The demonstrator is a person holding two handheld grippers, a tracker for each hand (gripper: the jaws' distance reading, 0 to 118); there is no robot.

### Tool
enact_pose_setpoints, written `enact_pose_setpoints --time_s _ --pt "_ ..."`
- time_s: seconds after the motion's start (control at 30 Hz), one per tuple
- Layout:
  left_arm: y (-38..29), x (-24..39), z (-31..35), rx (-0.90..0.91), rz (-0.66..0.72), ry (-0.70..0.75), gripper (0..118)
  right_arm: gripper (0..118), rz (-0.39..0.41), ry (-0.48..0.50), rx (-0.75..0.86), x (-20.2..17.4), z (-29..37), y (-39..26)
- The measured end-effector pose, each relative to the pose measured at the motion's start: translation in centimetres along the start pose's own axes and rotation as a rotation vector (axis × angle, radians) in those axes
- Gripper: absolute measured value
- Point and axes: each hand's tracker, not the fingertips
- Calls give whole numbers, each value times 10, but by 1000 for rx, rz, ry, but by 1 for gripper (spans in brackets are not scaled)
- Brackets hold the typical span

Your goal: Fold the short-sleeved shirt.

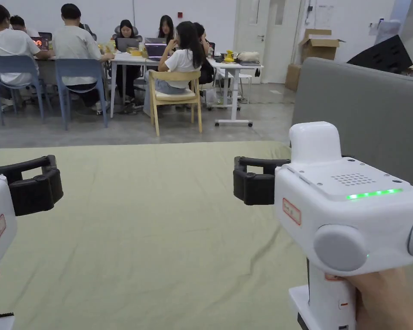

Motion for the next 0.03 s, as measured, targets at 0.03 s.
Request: enact_pose_setpoints --time_s 0.03 --pt "0 0 0 -2 -3 3 118 118 -4 1 -8 -2 0 1"
